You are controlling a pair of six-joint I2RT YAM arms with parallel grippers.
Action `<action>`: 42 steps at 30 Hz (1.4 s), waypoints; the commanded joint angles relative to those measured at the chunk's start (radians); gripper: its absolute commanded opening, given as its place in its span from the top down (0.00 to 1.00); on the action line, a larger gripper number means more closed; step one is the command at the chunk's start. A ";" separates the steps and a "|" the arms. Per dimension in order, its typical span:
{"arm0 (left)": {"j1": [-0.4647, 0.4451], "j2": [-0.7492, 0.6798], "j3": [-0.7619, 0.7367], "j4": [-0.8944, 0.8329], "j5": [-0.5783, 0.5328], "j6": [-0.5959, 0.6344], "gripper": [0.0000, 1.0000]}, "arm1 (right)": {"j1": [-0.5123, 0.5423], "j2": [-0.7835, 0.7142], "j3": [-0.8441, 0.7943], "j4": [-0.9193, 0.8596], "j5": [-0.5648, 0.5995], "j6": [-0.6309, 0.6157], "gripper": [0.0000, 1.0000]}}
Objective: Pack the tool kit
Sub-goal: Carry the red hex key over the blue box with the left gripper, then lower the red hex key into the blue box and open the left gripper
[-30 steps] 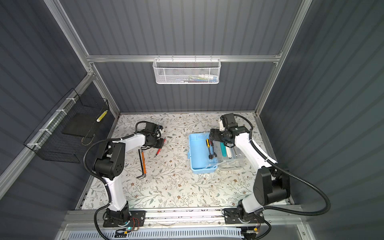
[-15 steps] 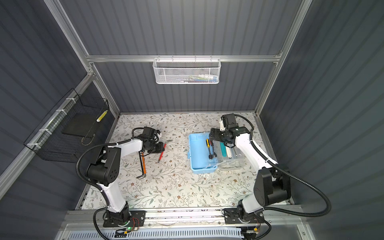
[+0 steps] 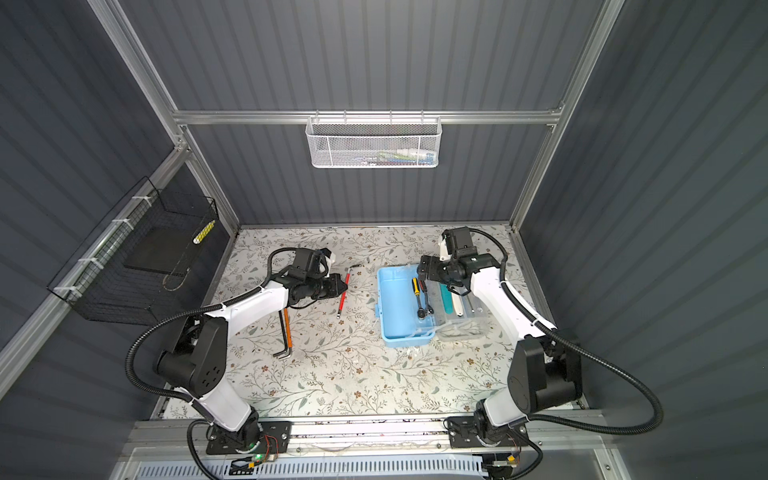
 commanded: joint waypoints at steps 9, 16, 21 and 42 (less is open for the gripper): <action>-0.185 0.030 0.106 0.123 -0.039 -0.335 1.00 | -0.052 -0.073 -0.065 0.046 -0.048 -0.034 0.08; -0.255 0.113 0.183 0.054 -0.124 -0.424 1.00 | -0.083 -0.105 -0.104 0.062 -0.077 -0.042 0.08; -0.269 0.140 0.160 0.044 -0.160 -0.477 1.00 | -0.101 -0.121 -0.127 0.074 -0.093 -0.040 0.08; -0.299 0.201 0.246 -0.010 -0.164 -0.460 0.77 | -0.139 -0.137 -0.174 0.092 -0.126 -0.021 0.08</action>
